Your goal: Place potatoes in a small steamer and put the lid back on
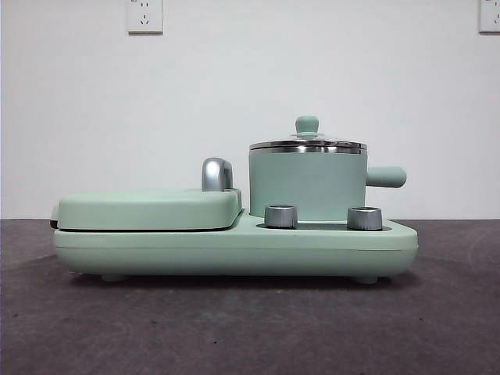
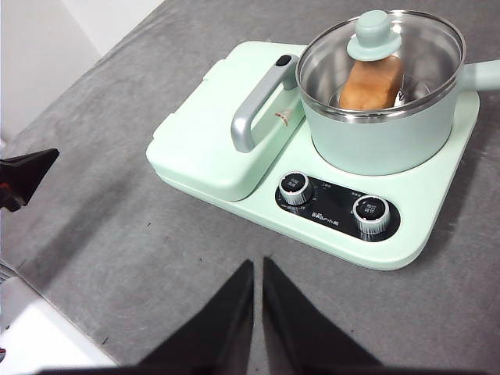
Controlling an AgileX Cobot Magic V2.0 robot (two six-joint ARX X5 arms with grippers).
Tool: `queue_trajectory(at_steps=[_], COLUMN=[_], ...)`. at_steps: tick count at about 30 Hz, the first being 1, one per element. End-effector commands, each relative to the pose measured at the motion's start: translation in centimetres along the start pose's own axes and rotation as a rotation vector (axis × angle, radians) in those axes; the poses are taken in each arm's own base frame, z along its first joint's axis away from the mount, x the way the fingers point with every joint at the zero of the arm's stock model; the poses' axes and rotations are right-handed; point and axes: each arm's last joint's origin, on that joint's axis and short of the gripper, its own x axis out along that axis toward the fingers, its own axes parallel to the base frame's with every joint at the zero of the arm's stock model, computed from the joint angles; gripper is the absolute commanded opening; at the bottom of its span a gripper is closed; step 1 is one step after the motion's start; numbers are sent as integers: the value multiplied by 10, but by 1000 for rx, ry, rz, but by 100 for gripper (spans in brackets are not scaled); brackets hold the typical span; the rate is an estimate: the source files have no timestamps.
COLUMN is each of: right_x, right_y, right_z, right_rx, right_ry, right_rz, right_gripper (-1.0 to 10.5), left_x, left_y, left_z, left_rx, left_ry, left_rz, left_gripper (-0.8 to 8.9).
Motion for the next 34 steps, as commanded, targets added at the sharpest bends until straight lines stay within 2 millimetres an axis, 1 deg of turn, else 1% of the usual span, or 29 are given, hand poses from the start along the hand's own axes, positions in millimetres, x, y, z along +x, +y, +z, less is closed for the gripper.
queue_trajectory(at_steps=[1,4,10,34], right_x=[-1,-1,-1,-1], right_y=[2,2,2,2], right_z=[2,2,2,2], right_rx=[-16,-16,-16,-16], right_ry=[-9,-9,-8,-8], right_rz=[13,13,13,13], right_gripper=[17,17,17,17], left_x=[4,7,7,7], left_y=[3,4,3,3], left_z=[-6,-13,-13,-12], left_rx=[1,5,79,76], left_ry=[-35,-22,-21,-24], left_rz=[24,32,27,14], left_gripper=[5,5,6,6])
